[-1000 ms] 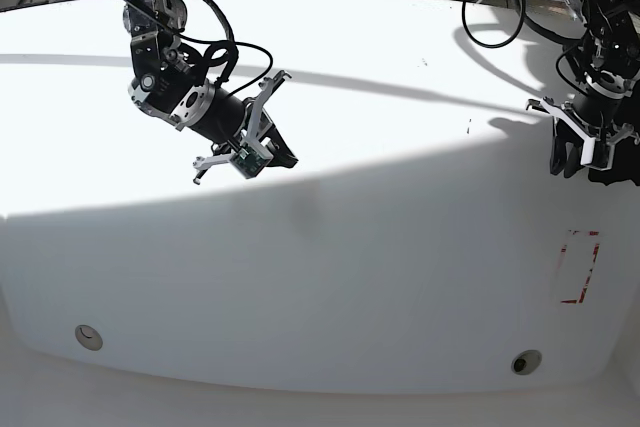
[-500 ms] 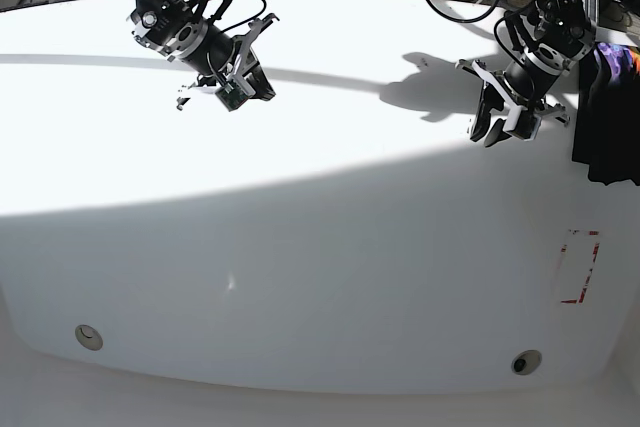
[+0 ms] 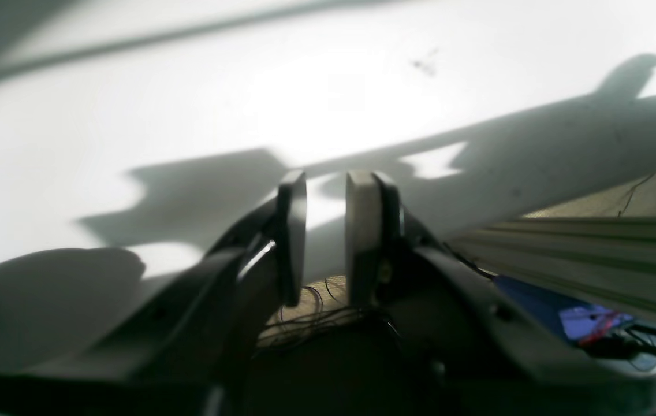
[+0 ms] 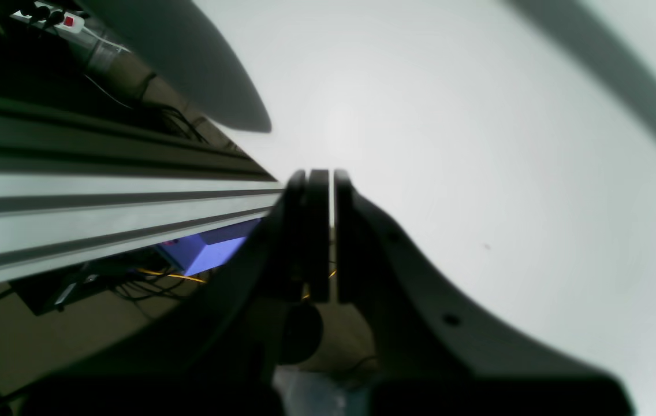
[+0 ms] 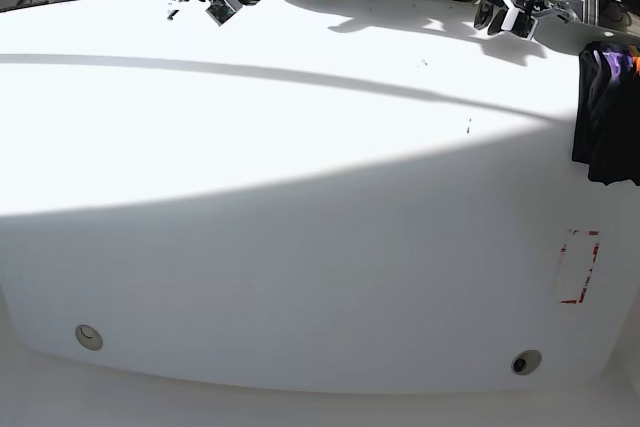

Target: Layout the t-shirt on the table in an organized manner, then fold the t-shirt properly

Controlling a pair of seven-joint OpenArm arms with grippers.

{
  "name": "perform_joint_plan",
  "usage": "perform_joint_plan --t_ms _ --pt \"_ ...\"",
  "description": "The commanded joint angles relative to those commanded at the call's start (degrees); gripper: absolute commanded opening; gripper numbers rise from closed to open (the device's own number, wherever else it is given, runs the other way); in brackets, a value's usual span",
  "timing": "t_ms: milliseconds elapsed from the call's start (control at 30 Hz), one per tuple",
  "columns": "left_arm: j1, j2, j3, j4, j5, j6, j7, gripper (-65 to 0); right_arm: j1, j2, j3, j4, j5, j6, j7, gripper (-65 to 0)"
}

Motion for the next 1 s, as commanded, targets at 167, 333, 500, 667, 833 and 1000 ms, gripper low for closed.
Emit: perform_joint_plan --t_ms 167,333,500,667,833,1000 --pt "5.1 1.1 0.3 0.0 -0.1 0.0 0.0 -54.6 -4.7 0.0 2.1 0.0 -0.1 0.00 -0.1 -63.7" --pt "9.8 4.0 0.2 -0.2 0.0 0.0 0.1 -54.6 -10.2 3.0 2.4 -0.3 0.1 0.00 -0.2 -63.7" --pt "11.7 4.0 0.4 -0.4 0.2 0.0 0.3 -54.6 -13.1 3.5 2.5 -0.4 -0.3 0.00 -0.2 -63.7" --pt "12.7 4.0 1.1 -3.3 0.4 0.3 0.3 -54.6 -15.8 3.6 2.5 -2.0 -0.4 0.00 -0.2 -63.7" --pt "12.0 4.0 2.0 -6.3 5.1 0.4 2.0 -54.6 -15.8 3.6 2.5 -6.8 -0.4 0.00 -0.2 -63.7" --pt "8.4 4.0 2.9 -13.6 9.2 0.4 3.4 -54.6 -13.1 3.6 2.3 -14.2 -0.4 0.00 -0.1 -63.7"
